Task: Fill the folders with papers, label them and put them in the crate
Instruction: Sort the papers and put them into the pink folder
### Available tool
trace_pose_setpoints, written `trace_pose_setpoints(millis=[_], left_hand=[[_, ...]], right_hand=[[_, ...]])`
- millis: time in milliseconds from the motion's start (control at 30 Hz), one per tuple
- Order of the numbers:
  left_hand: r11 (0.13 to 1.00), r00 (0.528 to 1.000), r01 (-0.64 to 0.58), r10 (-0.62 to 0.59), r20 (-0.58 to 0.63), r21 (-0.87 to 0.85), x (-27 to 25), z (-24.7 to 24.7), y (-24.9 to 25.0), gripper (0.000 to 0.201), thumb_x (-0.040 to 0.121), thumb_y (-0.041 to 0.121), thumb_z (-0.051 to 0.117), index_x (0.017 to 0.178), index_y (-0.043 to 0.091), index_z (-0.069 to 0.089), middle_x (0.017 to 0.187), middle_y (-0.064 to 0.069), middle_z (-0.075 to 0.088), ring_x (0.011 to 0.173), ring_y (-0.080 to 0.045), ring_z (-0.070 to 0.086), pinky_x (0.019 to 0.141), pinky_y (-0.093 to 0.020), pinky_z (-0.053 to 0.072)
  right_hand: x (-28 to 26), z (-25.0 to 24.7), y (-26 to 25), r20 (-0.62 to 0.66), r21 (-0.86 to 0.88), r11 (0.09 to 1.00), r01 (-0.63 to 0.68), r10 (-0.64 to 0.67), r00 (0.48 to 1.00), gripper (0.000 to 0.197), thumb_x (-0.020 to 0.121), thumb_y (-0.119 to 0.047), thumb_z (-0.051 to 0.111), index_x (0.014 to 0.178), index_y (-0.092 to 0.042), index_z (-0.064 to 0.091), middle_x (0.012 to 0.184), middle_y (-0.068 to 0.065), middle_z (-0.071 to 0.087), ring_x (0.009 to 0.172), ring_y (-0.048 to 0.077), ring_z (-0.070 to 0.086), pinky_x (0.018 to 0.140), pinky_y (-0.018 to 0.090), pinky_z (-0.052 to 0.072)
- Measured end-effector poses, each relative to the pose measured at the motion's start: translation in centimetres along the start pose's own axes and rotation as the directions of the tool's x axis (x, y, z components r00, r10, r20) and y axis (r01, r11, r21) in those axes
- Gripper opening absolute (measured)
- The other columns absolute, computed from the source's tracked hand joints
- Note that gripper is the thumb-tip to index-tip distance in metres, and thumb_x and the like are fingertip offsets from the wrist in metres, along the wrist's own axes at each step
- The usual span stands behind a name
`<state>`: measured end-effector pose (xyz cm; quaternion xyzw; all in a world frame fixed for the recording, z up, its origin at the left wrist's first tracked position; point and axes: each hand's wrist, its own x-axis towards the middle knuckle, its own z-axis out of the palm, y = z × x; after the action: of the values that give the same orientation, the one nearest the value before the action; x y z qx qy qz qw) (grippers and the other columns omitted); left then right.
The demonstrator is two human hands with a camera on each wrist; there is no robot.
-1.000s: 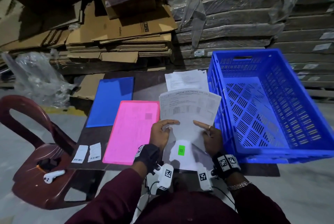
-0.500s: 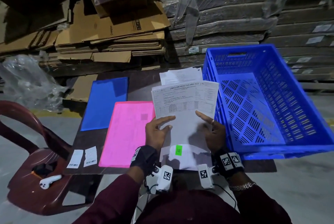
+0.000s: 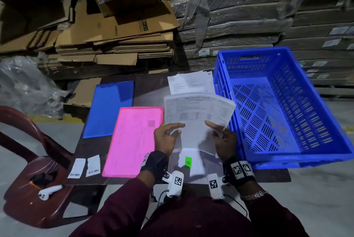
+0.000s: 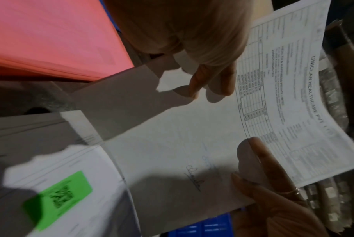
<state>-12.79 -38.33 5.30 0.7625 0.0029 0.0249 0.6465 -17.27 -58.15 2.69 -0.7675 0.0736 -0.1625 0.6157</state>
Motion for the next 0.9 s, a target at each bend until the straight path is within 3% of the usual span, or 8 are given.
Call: trace_pose_setpoints(millis=[133,267,367,433,500,600,733,900], left_hand=[[0.998,0.999,0.053,-0.052,-0.011,0.042,-0.1,-0.5,-1.1,0.035,0.073,-0.017,0.069,0.089,0.013,0.078,0.094,0.006,0.074,0.093,-0.001,0.067,0.089,-0.018,0.052],[0.995,0.994,-0.042,0.032,0.103,0.095,0.6,-1.9,0.2,0.032,0.077,-0.008,0.073,0.098,0.016,0.078,0.102,0.002,0.074,0.103,-0.002,0.065,0.096,-0.018,0.047],[0.995,0.991,-0.08,0.073,0.11,0.066,1.2,-3.4,1.5,0.034,0.075,-0.01,0.074,0.103,0.01,0.076,0.108,-0.003,0.072,0.105,-0.003,0.064,0.098,-0.017,0.046],[0.995,0.993,-0.084,0.08,0.092,0.048,1.4,-4.5,2.2,0.036,0.074,-0.011,0.075,0.105,0.007,0.075,0.109,-0.004,0.07,0.106,-0.005,0.064,0.097,-0.017,0.045],[0.995,0.993,-0.087,0.084,0.08,0.044,1.6,-5.5,2.6,0.037,0.073,-0.012,0.075,0.106,0.004,0.074,0.11,-0.007,0.07,0.105,-0.005,0.065,0.097,-0.015,0.045],[0.997,0.995,-0.059,0.056,0.078,0.043,2.0,-6.9,2.8,0.038,0.071,-0.01,0.077,0.105,0.006,0.075,0.11,-0.003,0.071,0.104,-0.003,0.065,0.093,-0.013,0.045],[1.0,0.997,0.022,-0.023,0.074,0.006,2.0,-8.4,2.3,0.036,0.072,-0.006,0.079,0.104,0.01,0.076,0.107,0.005,0.073,0.1,-0.004,0.067,0.087,-0.014,0.048],[0.97,0.981,0.163,-0.14,0.135,-0.181,1.6,-9.0,1.5,0.036,0.073,-0.015,0.074,0.106,0.0,0.072,0.117,-0.01,0.07,0.114,-0.021,0.064,0.094,-0.033,0.053]], right_hand=[[-0.5,0.4,-0.1,0.006,-0.038,0.999,-0.015,0.016,1.0,0.062,0.082,0.02,0.052,0.109,-0.031,0.072,0.109,-0.003,0.073,0.103,0.004,0.064,0.092,0.028,0.048],[0.3,0.3,-1.3,0.004,-0.009,1.0,0.001,-0.001,1.0,0.052,0.086,0.015,0.052,0.123,-0.017,0.068,0.123,-0.003,0.068,0.112,0.007,0.063,0.097,0.024,0.049],[0.4,0.4,-2.1,0.016,0.072,0.997,-0.011,0.01,1.0,0.053,0.086,0.013,0.055,0.126,-0.02,0.067,0.103,-0.002,0.071,0.062,0.011,0.051,0.059,0.023,0.044],[0.3,0.7,-2.5,0.035,0.123,0.992,-0.023,0.019,0.999,0.054,0.085,0.016,0.056,0.127,-0.018,0.066,0.076,-0.008,0.061,0.054,0.011,0.034,0.051,0.021,0.031],[0.2,1.0,-2.8,0.054,0.132,0.991,-0.001,-0.006,0.998,0.054,0.083,0.019,0.057,0.127,-0.011,0.065,0.057,-0.018,0.044,0.052,0.006,0.027,0.048,0.016,0.026],[0.4,1.5,-3.6,0.09,0.084,0.996,0.037,-0.045,0.995,0.056,0.083,0.014,0.064,0.132,-0.012,0.061,0.055,-0.01,0.023,0.05,0.007,0.02,0.046,0.015,0.02],[0.4,2.0,-4.5,0.192,0.038,0.999,-0.015,0.007,0.981,0.063,0.085,0.007,0.067,0.14,-0.022,0.053,0.052,-0.02,0.043,0.048,0.003,0.025,0.048,0.011,0.026],[0.3,3.3,-4.9,0.29,0.08,0.994,-0.081,0.055,0.956,0.066,0.085,0.008,0.066,0.142,-0.021,0.049,0.058,-0.038,0.05,0.062,-0.016,0.052,0.066,0.002,0.041]])
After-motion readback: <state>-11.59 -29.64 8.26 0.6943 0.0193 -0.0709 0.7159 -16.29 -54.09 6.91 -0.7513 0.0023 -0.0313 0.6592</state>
